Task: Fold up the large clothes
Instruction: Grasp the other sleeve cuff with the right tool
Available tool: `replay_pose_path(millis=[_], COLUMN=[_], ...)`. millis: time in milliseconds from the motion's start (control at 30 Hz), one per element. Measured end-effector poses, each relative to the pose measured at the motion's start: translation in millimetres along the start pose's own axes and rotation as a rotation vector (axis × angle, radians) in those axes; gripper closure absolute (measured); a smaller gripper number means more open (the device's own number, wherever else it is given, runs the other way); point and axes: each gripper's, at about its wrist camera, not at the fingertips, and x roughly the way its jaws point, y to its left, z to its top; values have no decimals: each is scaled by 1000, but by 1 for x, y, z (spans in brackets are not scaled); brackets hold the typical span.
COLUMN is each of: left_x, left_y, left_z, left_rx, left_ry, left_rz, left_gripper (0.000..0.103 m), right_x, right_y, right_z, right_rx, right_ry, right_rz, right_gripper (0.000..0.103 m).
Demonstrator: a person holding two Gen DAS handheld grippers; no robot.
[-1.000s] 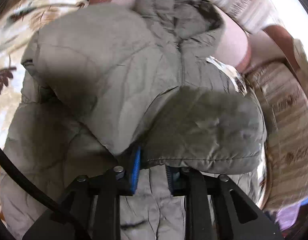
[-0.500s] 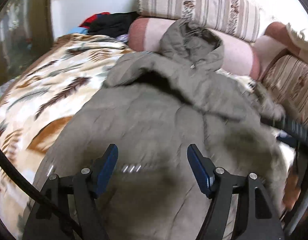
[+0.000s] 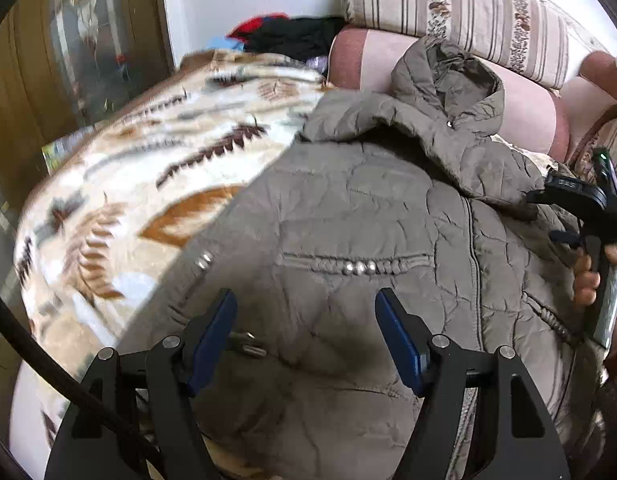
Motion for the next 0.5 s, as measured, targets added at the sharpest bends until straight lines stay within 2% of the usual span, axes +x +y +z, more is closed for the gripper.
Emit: replay_pose_path(millis=[100,133,167,200,267,367,500], left_x=[-16,-19,-22,-23,-25,-29,-35], left_y=[1,2,4,4,4,3,2], left_z=[-1,-1,-2,-1,0,1,6], left_rx=[49,53,55,56,68,102,154], left_ry=[-62,-70,-83,-87,-81,-100,-130], left_rz=[42,47,47,45,41,35,31], left_gripper=[32,32,32,32,32,32,32], right_x=[10,13,17,20,13,1,-3], right_y=[5,4,4,5,9,12,6], right_z=[8,9,12,15,20,28,40], right_rx=[-7,7,23,30,-3,-59,-55], right_ry=[34,49,71,93,61,1,-47], right_rz=[26,41,66,83,40,-44,-114], right_gripper=[33,49,72,75,81,85,86])
